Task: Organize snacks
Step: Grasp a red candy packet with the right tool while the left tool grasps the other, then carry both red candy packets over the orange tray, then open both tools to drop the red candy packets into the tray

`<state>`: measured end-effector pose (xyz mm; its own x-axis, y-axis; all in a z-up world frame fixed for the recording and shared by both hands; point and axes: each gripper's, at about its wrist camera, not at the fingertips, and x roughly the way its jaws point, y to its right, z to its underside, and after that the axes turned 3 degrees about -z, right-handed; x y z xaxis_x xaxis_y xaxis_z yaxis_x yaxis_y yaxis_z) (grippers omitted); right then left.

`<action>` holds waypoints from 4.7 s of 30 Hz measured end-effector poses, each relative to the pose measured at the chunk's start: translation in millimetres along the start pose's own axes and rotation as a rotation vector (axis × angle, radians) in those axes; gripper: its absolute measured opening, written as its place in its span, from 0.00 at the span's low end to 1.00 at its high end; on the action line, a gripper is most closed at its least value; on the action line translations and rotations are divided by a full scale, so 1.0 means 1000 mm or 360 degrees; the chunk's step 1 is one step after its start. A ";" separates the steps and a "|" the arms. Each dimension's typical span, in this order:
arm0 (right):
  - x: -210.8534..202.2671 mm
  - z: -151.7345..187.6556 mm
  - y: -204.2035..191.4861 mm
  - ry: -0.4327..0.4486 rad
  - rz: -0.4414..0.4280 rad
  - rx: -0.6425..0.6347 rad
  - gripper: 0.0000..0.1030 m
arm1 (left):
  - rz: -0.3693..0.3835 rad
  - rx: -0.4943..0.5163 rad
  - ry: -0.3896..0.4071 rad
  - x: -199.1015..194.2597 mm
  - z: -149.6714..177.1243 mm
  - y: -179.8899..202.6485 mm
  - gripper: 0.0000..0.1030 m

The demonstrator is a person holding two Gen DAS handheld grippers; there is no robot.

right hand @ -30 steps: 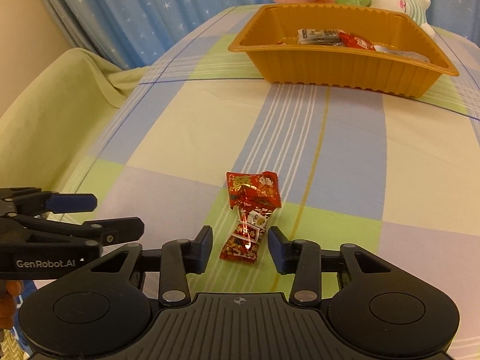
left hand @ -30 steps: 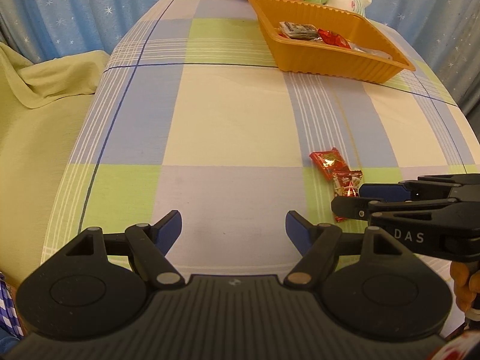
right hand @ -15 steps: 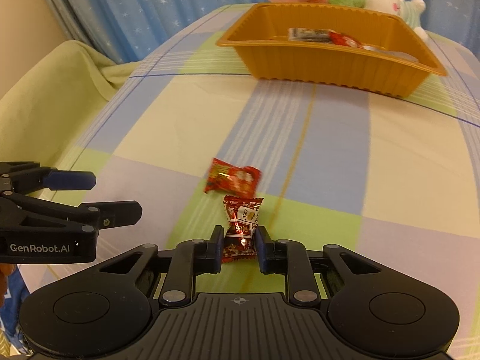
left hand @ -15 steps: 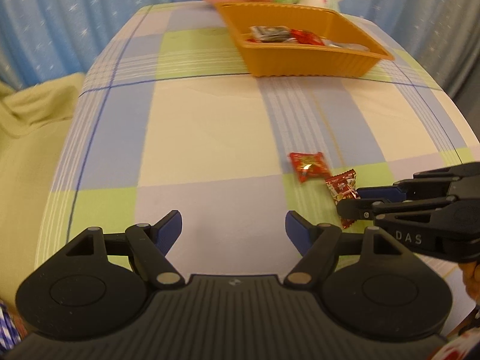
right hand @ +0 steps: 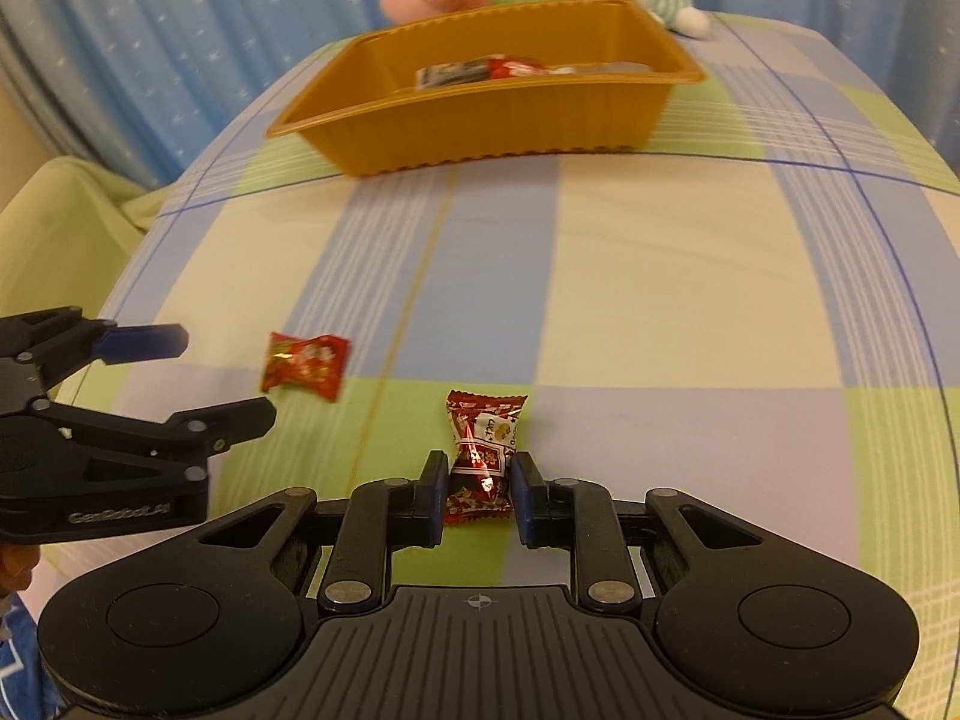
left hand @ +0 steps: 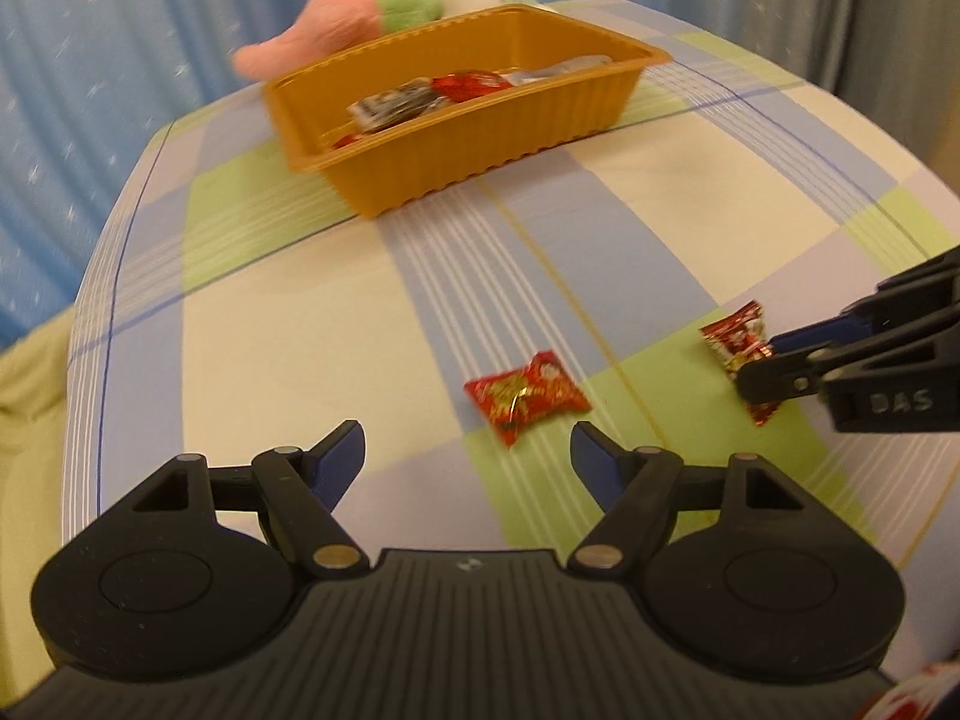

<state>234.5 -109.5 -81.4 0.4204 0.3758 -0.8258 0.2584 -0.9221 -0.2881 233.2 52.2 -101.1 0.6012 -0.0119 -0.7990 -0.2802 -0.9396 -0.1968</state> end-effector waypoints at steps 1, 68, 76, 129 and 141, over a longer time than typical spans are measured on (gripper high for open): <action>-0.001 0.000 0.002 0.0003 0.0003 0.0011 0.22 | -0.0001 0.0025 0.0000 0.004 -0.002 0.002 0.71; -0.047 -0.086 0.029 0.0312 -0.0196 0.0060 0.19 | 0.0096 -0.0384 0.0243 -0.029 -0.090 -0.035 0.19; -0.038 -0.130 0.037 0.0396 -0.0208 0.0062 0.19 | 0.0097 -0.0392 0.0281 -0.008 -0.135 -0.041 0.19; 0.041 -0.216 0.033 0.0296 -0.0263 0.0110 0.19 | -0.0025 -0.0500 0.0137 0.059 -0.174 -0.116 0.54; 0.065 -0.239 0.011 0.0375 -0.0332 0.0135 0.20 | -0.0050 -0.0568 0.0126 0.051 -0.169 -0.134 0.57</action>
<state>472.3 -72.8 -22.6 0.5584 0.5595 -0.6125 0.2912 -0.8235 -0.4868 428.5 119.8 -19.6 0.6656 0.0056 -0.7463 0.0099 -1.0000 0.0013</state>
